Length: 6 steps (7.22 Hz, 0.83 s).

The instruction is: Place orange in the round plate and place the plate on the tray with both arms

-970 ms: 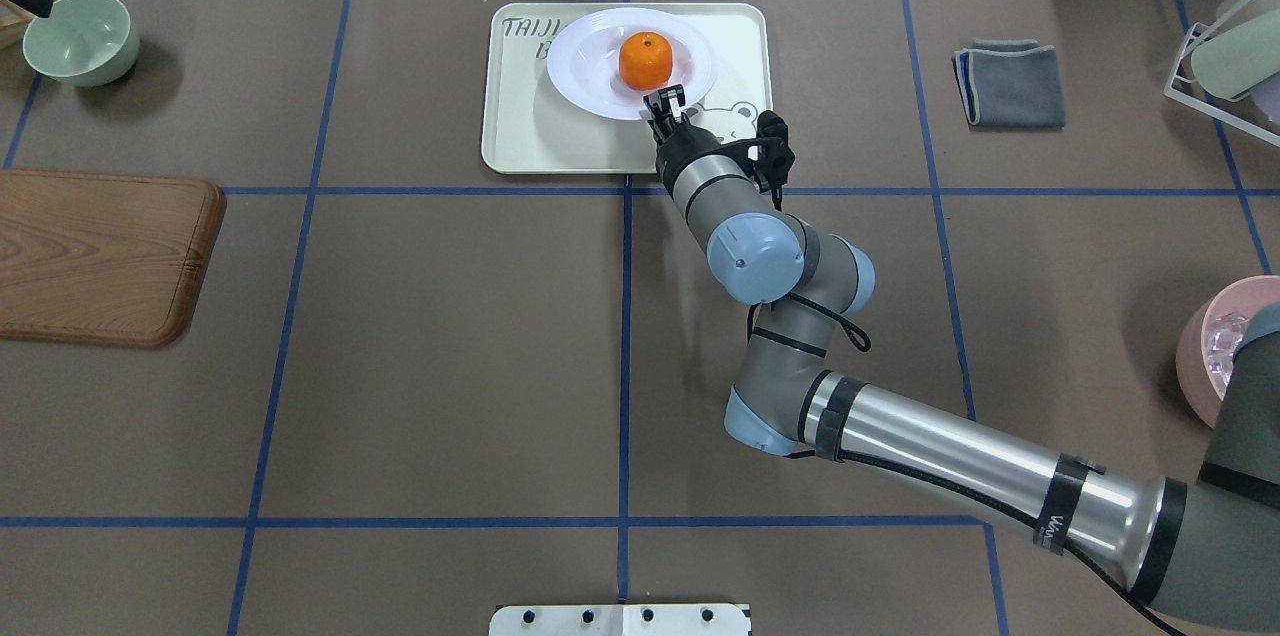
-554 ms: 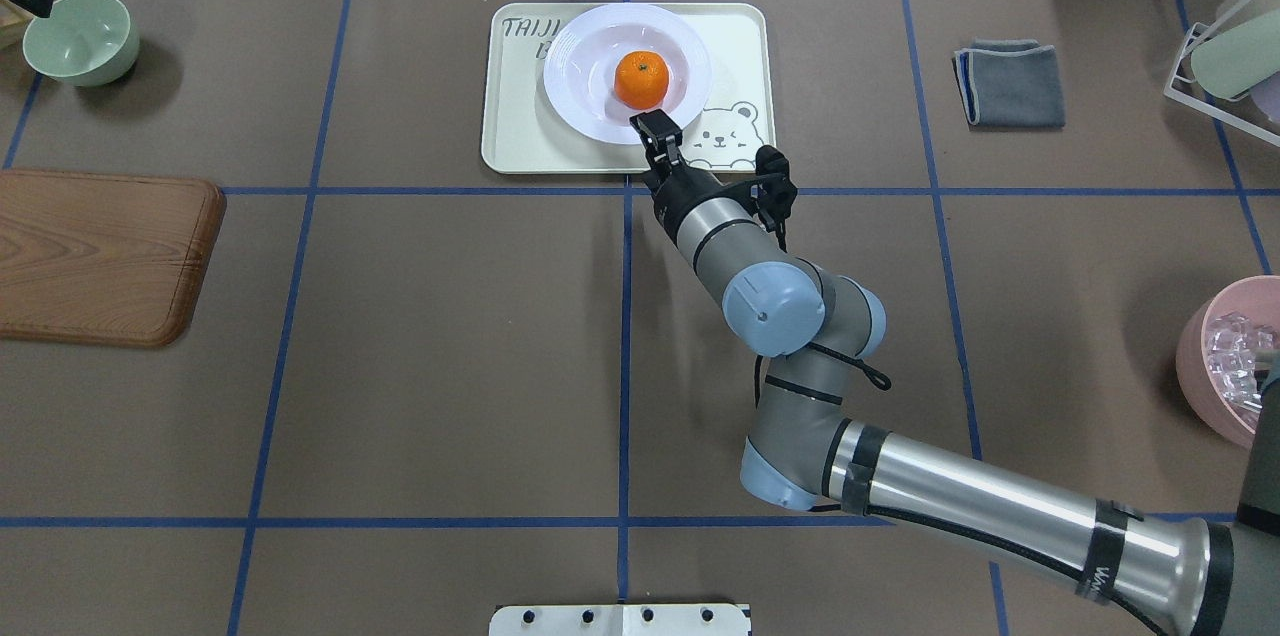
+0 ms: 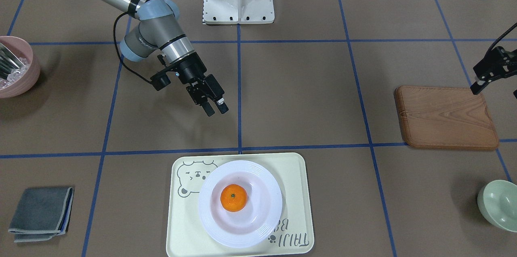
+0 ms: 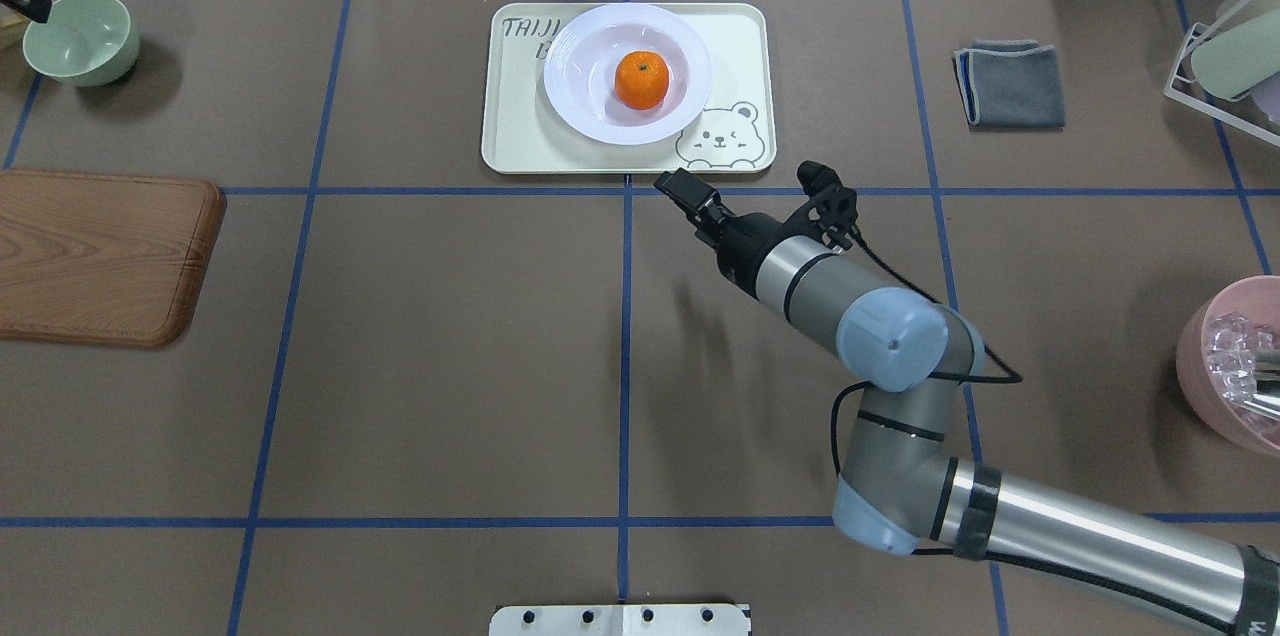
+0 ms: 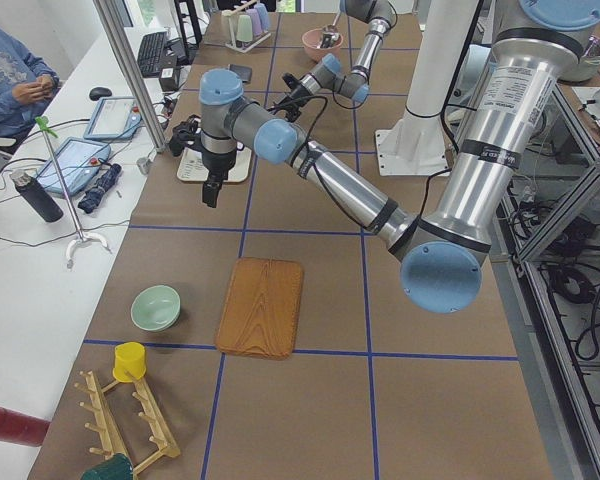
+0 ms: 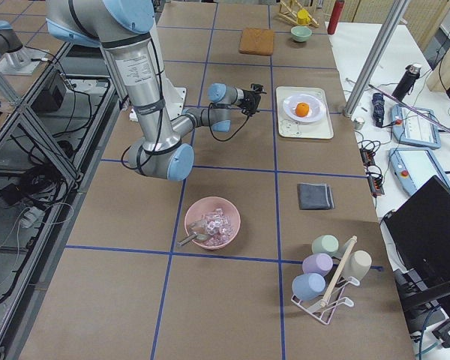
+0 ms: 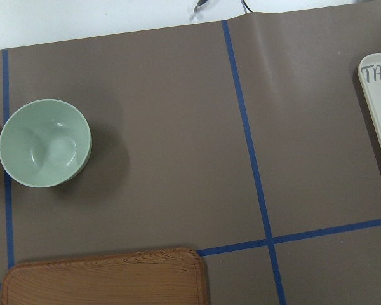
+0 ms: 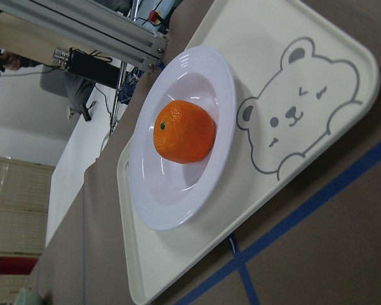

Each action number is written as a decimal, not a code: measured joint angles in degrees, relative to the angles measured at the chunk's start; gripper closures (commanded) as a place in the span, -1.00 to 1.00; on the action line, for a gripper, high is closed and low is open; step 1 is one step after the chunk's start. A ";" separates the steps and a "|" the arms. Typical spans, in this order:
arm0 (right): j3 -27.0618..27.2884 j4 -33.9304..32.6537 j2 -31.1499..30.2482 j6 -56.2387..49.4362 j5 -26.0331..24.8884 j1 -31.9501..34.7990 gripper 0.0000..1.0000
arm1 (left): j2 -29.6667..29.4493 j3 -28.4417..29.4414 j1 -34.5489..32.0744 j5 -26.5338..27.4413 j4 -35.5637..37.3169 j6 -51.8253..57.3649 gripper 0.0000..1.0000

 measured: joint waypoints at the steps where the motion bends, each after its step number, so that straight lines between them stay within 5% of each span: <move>1: 1.83 -2.26 -1.44 -6.28 7.09 4.35 -1.00 | 0.09 0.01 -0.01 0.09 -0.02 0.03 -0.96; 6: 6.87 -21.40 -11.62 -55.27 48.89 37.78 -1.00 | 0.84 3.38 -3.61 0.33 0.04 15.03 -0.96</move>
